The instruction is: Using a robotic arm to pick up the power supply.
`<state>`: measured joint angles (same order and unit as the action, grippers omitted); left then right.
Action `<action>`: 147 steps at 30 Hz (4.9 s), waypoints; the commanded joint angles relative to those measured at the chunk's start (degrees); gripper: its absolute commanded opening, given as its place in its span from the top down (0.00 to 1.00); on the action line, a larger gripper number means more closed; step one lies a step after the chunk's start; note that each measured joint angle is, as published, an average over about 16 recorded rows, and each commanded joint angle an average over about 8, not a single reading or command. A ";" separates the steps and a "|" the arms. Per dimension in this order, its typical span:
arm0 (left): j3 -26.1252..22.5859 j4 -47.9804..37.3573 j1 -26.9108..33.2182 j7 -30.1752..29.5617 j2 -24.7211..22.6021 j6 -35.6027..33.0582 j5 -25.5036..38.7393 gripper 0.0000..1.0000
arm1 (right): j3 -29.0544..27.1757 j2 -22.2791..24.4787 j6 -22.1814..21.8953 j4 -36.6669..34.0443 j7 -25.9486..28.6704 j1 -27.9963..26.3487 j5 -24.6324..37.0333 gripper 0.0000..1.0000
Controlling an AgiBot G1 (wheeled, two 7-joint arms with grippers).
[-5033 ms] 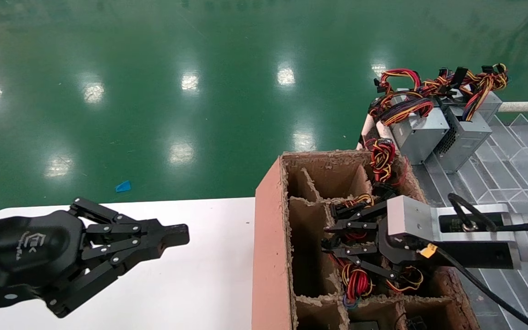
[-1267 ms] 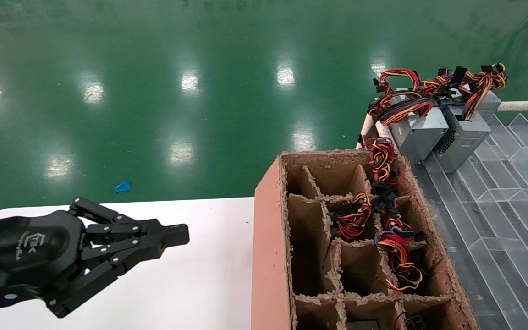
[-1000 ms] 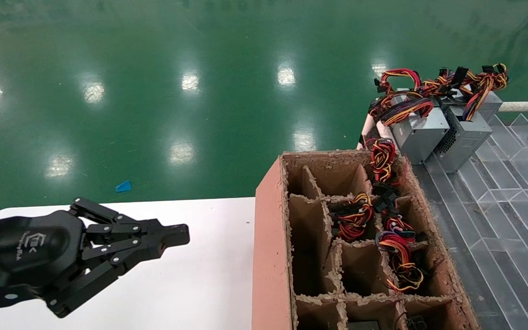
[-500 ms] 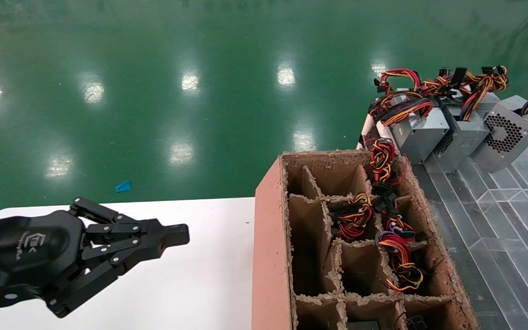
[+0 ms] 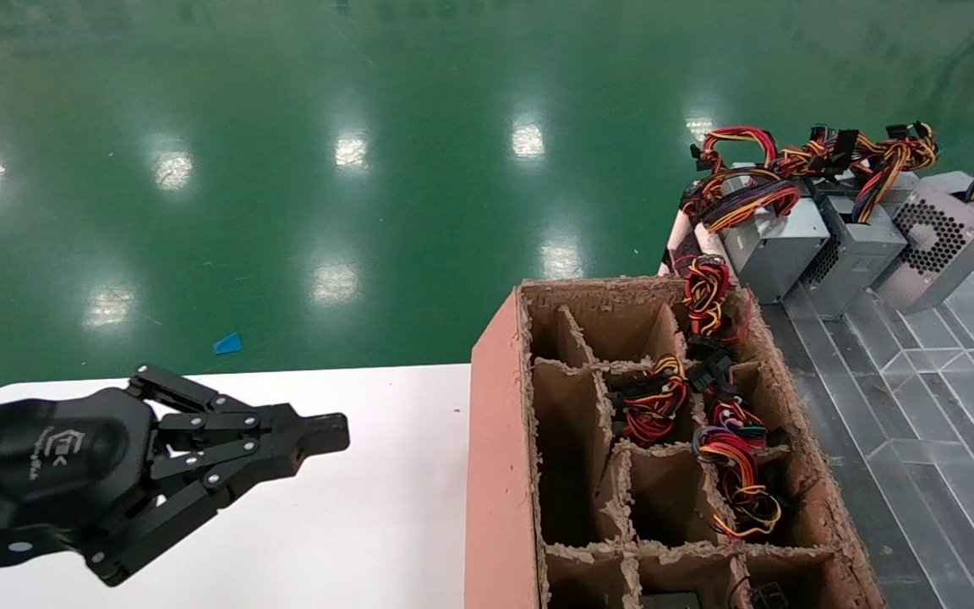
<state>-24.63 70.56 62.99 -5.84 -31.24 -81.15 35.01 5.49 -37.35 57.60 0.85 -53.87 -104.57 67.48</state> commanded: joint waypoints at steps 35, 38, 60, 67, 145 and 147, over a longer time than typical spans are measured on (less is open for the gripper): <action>0.00 0.00 0.00 0.00 0.00 0.00 0.00 1.00 | -1.79 -3.08 -2.28 -1.03 -1.77 2.30 -2.52 1.00; 0.00 0.00 0.00 0.00 0.00 0.00 0.00 1.00 | -1.75 -3.40 -2.55 -1.05 -1.89 2.44 -2.47 1.00; 0.00 0.00 0.00 0.00 0.00 0.00 0.00 1.00 | -1.45 -4.16 -4.22 -1.45 -0.75 5.13 -2.04 0.00; 0.00 0.00 0.00 0.00 0.00 0.00 0.00 1.00 | -1.29 -3.58 -3.81 -0.89 -0.76 5.04 -1.81 0.00; 0.00 0.00 0.00 0.00 0.00 0.01 0.00 0.00 | 10.51 2.32 28.05 72.60 64.29 42.92 -25.55 0.00; 0.00 -0.01 -0.01 0.00 0.01 0.01 -0.01 0.00 | 10.69 2.37 28.46 73.81 65.24 43.62 -26.02 0.00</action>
<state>-24.63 70.55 62.98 -5.84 -31.24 -81.14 35.01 16.04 -35.01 85.71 73.61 10.36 -61.54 41.82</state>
